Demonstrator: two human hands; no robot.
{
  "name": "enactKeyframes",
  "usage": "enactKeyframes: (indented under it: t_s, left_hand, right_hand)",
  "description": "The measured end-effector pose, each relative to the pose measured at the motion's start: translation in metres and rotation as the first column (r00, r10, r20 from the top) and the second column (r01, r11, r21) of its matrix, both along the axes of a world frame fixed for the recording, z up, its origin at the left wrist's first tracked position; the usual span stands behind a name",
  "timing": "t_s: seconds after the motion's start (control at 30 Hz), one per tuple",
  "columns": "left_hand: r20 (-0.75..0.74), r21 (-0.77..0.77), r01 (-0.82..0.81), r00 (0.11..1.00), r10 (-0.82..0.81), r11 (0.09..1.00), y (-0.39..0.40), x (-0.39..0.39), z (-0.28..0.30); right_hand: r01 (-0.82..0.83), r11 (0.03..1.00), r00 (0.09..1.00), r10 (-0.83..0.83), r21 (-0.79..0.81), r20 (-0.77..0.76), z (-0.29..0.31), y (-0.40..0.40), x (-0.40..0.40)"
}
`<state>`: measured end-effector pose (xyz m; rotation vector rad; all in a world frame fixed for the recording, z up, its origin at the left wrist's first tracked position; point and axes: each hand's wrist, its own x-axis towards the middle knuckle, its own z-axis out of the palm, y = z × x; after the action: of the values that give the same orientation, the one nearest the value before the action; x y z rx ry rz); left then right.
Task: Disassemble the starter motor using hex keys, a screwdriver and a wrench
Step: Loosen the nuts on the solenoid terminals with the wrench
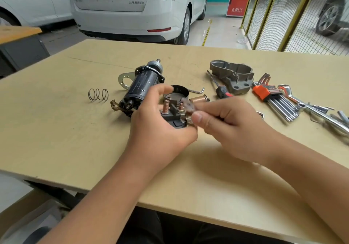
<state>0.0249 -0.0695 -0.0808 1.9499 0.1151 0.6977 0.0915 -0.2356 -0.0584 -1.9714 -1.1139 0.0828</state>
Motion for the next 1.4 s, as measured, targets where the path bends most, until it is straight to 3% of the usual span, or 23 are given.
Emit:
enactKeyframes:
  t_s: [0.07,0.17,0.47,0.87,1.4]
  left_hand:
    - [-0.027,-0.067,0.001,1.000,-0.003,0.998,0.001,-0.001,-0.002]
    - [-0.051,-0.044,0.014,0.999,-0.017,0.999,0.003,-0.004,-0.001]
    - [-0.059,-0.018,0.202,0.978,-0.202,0.979,0.004,-0.009,-0.002]
    - [-0.153,-0.056,0.388,0.907,-0.392,0.920,0.007,-0.014,0.000]
    - [-0.149,-0.126,0.426,0.885,-0.441,0.896,0.003,-0.016,0.004]
  right_hand:
    - [0.034,0.999,0.999,-0.033,0.033,-0.015,0.004,-0.002,0.003]
    - [-0.011,0.996,0.996,0.019,-0.093,0.086,0.010,-0.008,0.007]
    - [-0.146,0.960,0.987,0.157,-0.240,0.031,0.015,-0.019,0.013]
    - [-0.300,0.927,0.954,0.288,-0.223,-0.084,0.022,-0.027,0.016]
    - [-0.335,0.924,0.900,0.257,-0.184,-0.352,0.021,-0.032,0.020]
